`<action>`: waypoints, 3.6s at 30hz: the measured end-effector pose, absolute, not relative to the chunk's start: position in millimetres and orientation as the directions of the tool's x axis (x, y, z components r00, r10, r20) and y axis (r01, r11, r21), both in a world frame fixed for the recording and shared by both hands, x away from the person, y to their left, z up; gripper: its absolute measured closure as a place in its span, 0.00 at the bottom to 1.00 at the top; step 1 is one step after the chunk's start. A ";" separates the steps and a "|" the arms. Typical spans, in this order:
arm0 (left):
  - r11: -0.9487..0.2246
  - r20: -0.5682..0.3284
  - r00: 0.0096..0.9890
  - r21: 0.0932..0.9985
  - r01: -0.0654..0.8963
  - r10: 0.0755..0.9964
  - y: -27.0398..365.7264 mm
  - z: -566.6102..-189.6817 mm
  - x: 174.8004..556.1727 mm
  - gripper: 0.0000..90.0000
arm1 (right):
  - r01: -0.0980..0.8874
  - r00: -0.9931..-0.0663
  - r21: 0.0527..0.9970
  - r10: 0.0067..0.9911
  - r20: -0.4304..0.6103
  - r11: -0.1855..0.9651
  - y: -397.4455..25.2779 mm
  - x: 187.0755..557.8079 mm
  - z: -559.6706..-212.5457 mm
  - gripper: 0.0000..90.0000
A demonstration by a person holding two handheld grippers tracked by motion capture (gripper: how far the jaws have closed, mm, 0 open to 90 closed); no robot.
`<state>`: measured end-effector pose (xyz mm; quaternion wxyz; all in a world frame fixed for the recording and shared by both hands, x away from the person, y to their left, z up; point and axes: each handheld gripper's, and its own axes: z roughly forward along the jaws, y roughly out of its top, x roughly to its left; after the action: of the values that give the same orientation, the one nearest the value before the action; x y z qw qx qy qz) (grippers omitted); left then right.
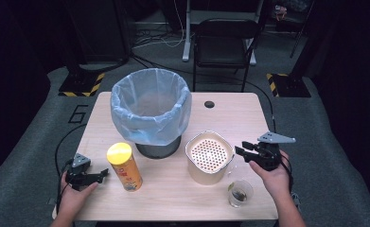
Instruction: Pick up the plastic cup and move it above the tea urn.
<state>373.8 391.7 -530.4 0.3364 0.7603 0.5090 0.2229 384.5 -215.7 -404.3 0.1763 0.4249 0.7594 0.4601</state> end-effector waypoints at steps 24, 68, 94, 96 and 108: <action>-0.254 -0.005 0.382 0.738 0.625 0.924 391.6 -530.4 373.8 0.15 | 0.524 -0.640 0.797 0.756 0.135 0.301 -183.8 393.1 -423.7 0.76; -0.247 -0.006 0.374 0.742 0.623 0.927 390.8 -530.9 373.8 0.15 | 0.434 -0.685 0.846 0.724 0.085 0.311 -206.7 306.8 -432.1 0.31; -0.243 -0.006 0.371 0.745 0.621 0.929 390.5 -531.3 373.8 0.15 | 0.464 -0.683 0.819 0.724 0.090 0.336 -210.9 287.2 -459.9 0.20; -0.243 -0.006 0.370 0.745 0.621 0.929 390.4 -531.3 373.8 0.15 | 0.473 -0.685 0.808 0.724 0.085 0.352 -209.8 287.9 -462.8 0.20; -0.246 -0.006 0.373 0.742 0.624 0.928 390.7 -530.9 373.7 0.15 | 0.480 -0.682 0.786 0.729 0.056 0.389 -204.5 286.8 -478.6 0.21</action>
<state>373.7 390.7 -530.9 0.3378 0.7564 0.5129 0.2250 286.8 -204.5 -478.6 0.1508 0.3688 0.8196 0.4117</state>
